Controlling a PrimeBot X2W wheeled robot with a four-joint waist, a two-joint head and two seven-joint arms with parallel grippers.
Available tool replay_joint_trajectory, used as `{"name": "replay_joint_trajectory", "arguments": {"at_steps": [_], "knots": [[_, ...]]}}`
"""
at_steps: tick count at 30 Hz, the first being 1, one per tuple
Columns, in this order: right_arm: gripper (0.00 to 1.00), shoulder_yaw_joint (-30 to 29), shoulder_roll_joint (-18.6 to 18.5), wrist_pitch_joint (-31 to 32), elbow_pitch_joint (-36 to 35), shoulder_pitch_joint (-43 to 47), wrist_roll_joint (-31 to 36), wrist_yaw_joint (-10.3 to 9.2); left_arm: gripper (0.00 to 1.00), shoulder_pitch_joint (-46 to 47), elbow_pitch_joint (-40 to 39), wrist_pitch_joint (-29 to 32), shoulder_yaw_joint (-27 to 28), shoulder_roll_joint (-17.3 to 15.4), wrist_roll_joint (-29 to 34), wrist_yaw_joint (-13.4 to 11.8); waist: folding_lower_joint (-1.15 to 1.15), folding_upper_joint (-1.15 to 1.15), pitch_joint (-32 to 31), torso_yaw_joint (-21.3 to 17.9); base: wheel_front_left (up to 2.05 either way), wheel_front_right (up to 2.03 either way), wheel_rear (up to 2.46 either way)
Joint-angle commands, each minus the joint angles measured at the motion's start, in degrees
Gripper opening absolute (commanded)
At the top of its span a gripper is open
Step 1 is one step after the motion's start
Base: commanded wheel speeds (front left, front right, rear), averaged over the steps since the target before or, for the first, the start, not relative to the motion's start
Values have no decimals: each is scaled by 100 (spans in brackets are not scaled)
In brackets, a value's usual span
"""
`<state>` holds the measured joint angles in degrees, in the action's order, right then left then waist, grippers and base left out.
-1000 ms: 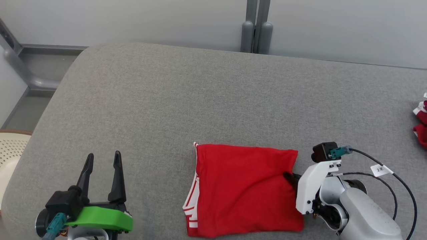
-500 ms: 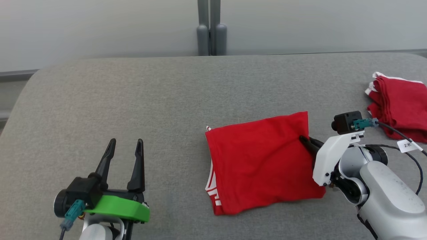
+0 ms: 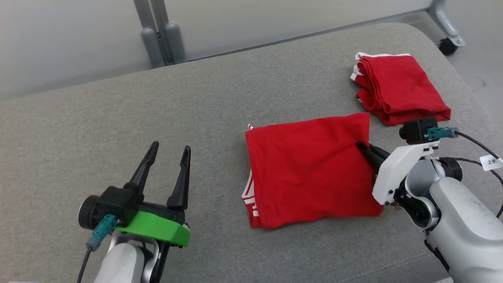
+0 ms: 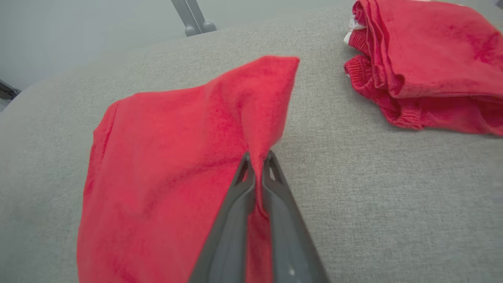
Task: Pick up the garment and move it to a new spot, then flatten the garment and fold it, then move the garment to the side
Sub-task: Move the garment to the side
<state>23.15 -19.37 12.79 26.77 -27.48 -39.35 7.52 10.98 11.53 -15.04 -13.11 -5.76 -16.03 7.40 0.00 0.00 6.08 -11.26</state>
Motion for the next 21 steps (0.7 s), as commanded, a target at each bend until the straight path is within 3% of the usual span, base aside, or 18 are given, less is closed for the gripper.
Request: {"name": "replay_joint_trajectory", "arguments": {"at_steps": [1,10,21], "knots": [[0,29,-22,-81,-10,-133,-72,-7,100,127,16,-15,-3,-75,-36,15,0,0,340,-396,0,0,0],[0,323,-441,-149,-75,-1006,-220,-7,100,386,66,-15,-159,-254,-37,15,0,0,974,-333,0,0,0],[0,374,-1482,-301,63,-2478,-759,-7,100,839,129,-14,-270,-447,-29,15,0,0,2019,-58,0,0,0]]}}
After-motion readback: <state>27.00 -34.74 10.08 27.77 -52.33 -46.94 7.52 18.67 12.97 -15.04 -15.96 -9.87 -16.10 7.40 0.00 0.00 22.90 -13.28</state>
